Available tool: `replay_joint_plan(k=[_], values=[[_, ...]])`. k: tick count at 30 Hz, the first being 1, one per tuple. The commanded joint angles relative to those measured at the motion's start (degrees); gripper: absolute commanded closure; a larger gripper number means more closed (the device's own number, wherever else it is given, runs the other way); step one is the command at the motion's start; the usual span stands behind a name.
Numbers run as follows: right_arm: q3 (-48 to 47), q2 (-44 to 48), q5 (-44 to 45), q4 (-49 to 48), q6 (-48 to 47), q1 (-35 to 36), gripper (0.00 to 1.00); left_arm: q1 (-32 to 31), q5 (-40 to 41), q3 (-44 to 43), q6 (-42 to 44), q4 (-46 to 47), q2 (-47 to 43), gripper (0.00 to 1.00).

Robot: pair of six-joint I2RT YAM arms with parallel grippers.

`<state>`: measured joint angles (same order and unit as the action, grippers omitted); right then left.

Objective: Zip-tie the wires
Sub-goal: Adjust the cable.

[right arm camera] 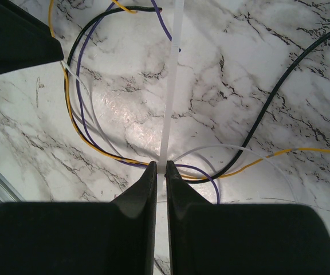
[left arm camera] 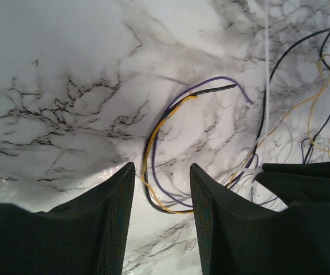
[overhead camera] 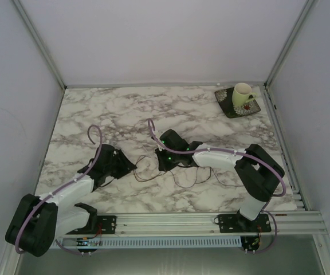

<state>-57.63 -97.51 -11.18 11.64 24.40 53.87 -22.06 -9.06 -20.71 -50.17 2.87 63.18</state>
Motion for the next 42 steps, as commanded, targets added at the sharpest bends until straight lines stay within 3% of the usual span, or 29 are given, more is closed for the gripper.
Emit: replay_joint_plan(k=[1, 8, 12, 16, 18, 21, 24, 26, 42], values=[[-2.4, -0.5, 0.5, 0.6, -0.5, 0.1, 1.0, -0.8, -0.7, 1.5, -1.4, 4.6, 2.0, 0.55], [-2.2, -0.4, 0.5, 0.6, -0.4, 0.0, 1.0, -2.0, -0.7, 0.7, -1.9, 7.1, 3.7, 0.59], [-2.1, -0.5, 0.6, 0.6, -0.3, 0.1, 1.0, -2.0, 0.6, -0.2, -0.9, 3.9, 3.0, 0.59], [-2.1, -0.6, 0.6, 0.6, -0.5, 0.1, 1.0, -2.0, 4.1, -0.8, 0.5, -2.0, 0.4, 0.46], [-2.1, -0.6, 0.5, 0.6, -0.6, 0.1, 1.0, -2.0, 5.1, -0.7, 0.7, -3.6, -1.4, 0.44], [-2.2, -0.7, 0.5, 0.6, -0.6, 0.0, 1.0, -2.0, 2.8, -0.7, 0.2, -3.4, -2.8, 0.48], [-2.2, -0.8, 0.5, 0.6, -0.7, 0.1, 1.0, -2.7, 0.3, -1.0, -1.0, -1.8, -2.8, 0.61], [-2.4, -0.9, 0.5, 0.6, -0.7, 0.0, 1.0, -3.2, -0.1, -0.8, -1.7, -0.3, -2.5, 0.64], [-2.4, -0.6, 0.7, 0.6, -0.7, 0.0, 1.0, -5.4, 2.7, -1.9, -1.0, 1.9, 3.7, 0.67]])
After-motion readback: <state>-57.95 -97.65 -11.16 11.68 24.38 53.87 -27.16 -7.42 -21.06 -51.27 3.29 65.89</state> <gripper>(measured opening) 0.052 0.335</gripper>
